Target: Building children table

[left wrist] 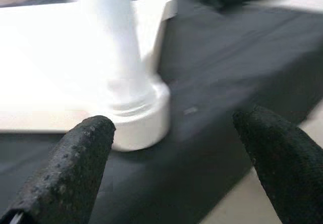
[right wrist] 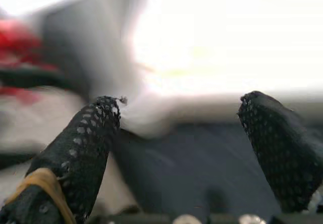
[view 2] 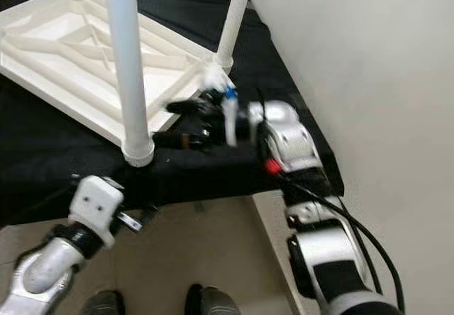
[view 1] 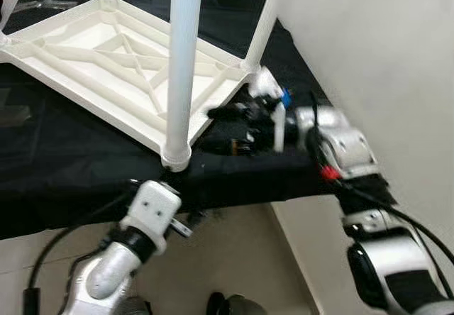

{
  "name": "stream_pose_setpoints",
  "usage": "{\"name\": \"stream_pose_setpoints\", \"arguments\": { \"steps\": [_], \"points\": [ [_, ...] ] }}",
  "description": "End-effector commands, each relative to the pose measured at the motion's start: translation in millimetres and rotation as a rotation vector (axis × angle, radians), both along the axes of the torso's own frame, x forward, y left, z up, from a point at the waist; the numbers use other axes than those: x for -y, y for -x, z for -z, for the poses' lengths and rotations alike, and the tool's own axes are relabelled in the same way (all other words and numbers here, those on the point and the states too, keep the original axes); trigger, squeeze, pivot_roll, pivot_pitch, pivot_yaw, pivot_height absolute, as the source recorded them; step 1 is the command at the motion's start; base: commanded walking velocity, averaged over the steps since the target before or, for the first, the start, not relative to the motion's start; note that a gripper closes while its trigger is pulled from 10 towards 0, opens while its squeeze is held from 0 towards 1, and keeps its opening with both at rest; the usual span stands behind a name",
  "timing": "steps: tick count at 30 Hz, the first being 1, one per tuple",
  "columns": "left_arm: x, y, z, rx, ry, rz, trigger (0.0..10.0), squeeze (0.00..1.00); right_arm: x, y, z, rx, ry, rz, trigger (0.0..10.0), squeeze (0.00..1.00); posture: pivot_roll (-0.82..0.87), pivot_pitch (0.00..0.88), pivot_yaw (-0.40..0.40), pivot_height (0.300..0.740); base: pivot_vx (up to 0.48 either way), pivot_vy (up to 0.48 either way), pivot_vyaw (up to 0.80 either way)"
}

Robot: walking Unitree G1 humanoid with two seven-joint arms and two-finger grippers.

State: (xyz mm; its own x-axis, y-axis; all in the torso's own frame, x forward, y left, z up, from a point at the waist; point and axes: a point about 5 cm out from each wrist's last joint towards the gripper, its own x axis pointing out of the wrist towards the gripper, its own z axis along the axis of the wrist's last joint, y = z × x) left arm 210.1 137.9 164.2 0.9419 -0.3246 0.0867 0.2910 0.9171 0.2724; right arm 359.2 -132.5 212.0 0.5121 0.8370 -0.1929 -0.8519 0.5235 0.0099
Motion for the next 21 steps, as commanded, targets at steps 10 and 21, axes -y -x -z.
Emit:
{"name": "stream_pose_setpoints", "arguments": {
  "steps": [10,21],
  "points": [
    [-26.3,-12.1,-2,-0.026,-0.072,-0.074,10.0,0.0,16.3,20.9,45,-0.027,-0.262,0.487,10.0,0.0,0.05,0.064,-0.074,0.74,0.0,0.048,0.0],
    [-29.3,-25.3,0,-0.01,-0.127,-0.116,10.0,0.0,5.9,17.3,16,0.094,-0.4,0.5,10.0,0.0,0.05,0.007,-0.049,0.74,0.0,0.48,0.0]
  ]
}}
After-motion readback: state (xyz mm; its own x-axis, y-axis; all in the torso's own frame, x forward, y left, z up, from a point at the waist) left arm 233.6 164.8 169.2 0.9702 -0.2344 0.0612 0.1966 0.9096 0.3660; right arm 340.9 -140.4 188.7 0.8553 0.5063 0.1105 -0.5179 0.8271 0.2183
